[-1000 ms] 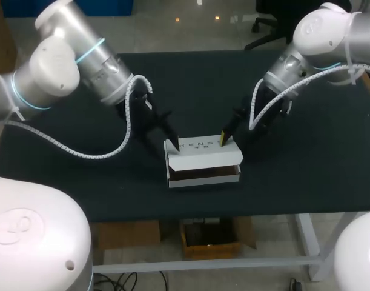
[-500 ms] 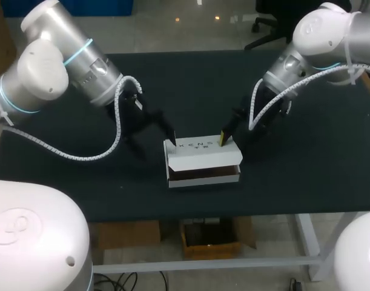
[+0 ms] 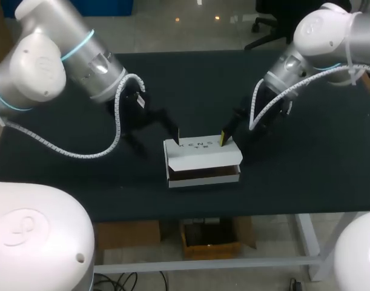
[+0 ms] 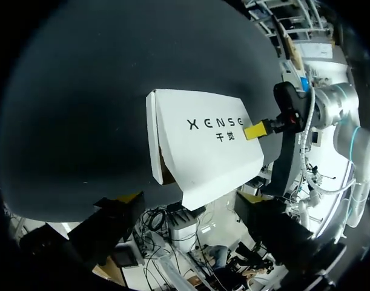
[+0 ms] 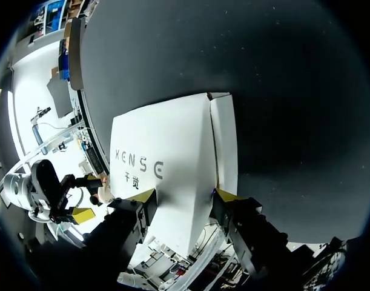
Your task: Assemble the packaging by folding the flat box into shape, placing the metal phone stand inside, and closing the box properly
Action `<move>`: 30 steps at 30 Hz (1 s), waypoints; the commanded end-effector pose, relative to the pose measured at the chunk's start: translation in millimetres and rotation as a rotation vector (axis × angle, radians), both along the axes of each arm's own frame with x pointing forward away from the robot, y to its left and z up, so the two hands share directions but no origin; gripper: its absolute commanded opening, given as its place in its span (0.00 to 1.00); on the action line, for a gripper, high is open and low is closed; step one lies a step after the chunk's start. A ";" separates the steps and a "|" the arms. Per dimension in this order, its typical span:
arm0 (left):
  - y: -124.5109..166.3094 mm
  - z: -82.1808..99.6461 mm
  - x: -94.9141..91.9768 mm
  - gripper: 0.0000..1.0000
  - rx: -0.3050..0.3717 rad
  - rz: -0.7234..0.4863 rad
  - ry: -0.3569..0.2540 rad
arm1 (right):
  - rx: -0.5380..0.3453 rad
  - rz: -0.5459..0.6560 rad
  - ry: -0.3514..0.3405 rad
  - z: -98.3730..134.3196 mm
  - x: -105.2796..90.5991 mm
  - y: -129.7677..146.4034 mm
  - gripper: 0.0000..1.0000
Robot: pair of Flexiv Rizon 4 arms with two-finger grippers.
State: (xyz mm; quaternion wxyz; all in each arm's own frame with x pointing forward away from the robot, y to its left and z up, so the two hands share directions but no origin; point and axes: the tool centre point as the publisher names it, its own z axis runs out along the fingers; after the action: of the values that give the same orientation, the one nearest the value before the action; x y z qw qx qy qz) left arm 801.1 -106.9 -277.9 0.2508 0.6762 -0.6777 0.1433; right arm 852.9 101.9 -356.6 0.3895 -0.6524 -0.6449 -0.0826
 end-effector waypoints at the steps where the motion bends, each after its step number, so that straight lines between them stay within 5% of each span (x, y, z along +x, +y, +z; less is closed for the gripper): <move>1: -5.7 8.0 -4.5 1.00 0.027 -0.003 -0.021 | 0.000 -0.002 0.000 0.4 -0.3 -0.6 0.58; 30: -13.0 16.0 -9.6 1.00 0.061 -0.090 -0.114 | 0.000 -0.002 0.000 1.3 2.2 1.2 0.65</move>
State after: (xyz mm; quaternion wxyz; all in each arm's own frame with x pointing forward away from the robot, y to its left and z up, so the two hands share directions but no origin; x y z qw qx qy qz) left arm 792.5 -120.1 -263.0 0.1989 0.6426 -0.7244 0.1507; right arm 855.8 101.8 -354.9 0.3879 -0.6538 -0.6441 -0.0856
